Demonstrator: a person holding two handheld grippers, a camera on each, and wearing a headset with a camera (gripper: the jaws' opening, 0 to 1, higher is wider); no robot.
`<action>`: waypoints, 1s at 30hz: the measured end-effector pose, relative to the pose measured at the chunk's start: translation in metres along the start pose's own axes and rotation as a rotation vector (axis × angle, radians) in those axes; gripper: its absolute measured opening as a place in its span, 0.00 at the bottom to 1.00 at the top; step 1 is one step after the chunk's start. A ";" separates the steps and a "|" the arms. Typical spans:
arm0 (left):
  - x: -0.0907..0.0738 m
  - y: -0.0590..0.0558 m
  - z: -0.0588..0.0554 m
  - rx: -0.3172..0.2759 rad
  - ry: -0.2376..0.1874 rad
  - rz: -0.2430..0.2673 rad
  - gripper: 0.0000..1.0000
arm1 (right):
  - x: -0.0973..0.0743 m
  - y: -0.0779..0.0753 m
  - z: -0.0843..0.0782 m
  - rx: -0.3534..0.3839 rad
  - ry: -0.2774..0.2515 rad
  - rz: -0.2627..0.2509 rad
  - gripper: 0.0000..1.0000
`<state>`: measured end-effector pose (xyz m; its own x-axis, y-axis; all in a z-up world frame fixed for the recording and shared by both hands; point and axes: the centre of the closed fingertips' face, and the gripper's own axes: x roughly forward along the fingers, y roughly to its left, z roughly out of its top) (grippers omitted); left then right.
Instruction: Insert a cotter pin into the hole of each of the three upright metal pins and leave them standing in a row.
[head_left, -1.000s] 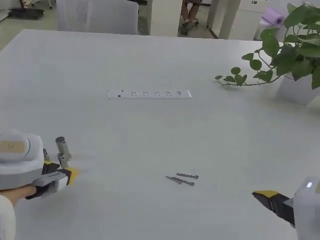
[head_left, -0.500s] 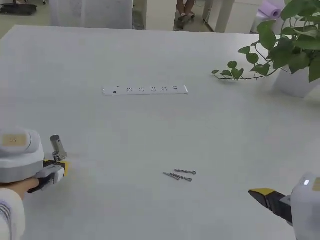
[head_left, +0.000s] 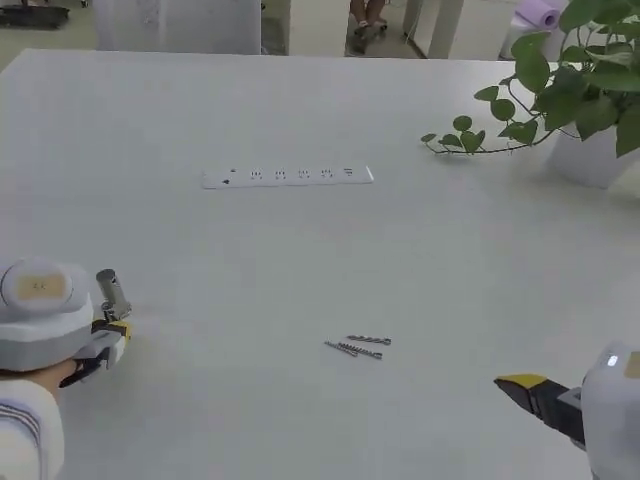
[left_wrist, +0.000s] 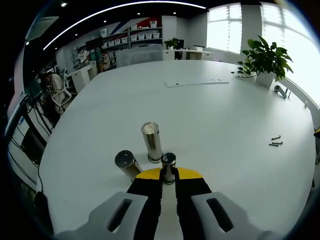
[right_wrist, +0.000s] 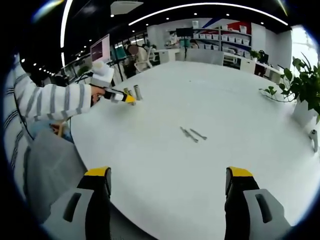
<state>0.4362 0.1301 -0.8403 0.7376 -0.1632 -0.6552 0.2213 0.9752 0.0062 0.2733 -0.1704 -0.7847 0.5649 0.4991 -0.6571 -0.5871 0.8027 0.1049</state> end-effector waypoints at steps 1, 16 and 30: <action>0.000 0.000 0.000 0.002 0.000 -0.003 0.08 | 0.000 0.000 0.000 0.001 0.000 0.000 0.96; -0.006 -0.005 -0.002 0.037 0.017 -0.031 0.07 | -0.001 0.001 -0.001 0.007 0.000 -0.001 0.96; -0.034 -0.036 0.015 0.185 -0.058 -0.240 0.07 | 0.003 0.013 -0.003 -0.001 0.005 0.027 0.96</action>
<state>0.4122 0.0985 -0.8069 0.6840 -0.3991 -0.6107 0.5019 0.8649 -0.0030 0.2655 -0.1595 -0.7870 0.5462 0.5187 -0.6578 -0.6024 0.7888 0.1218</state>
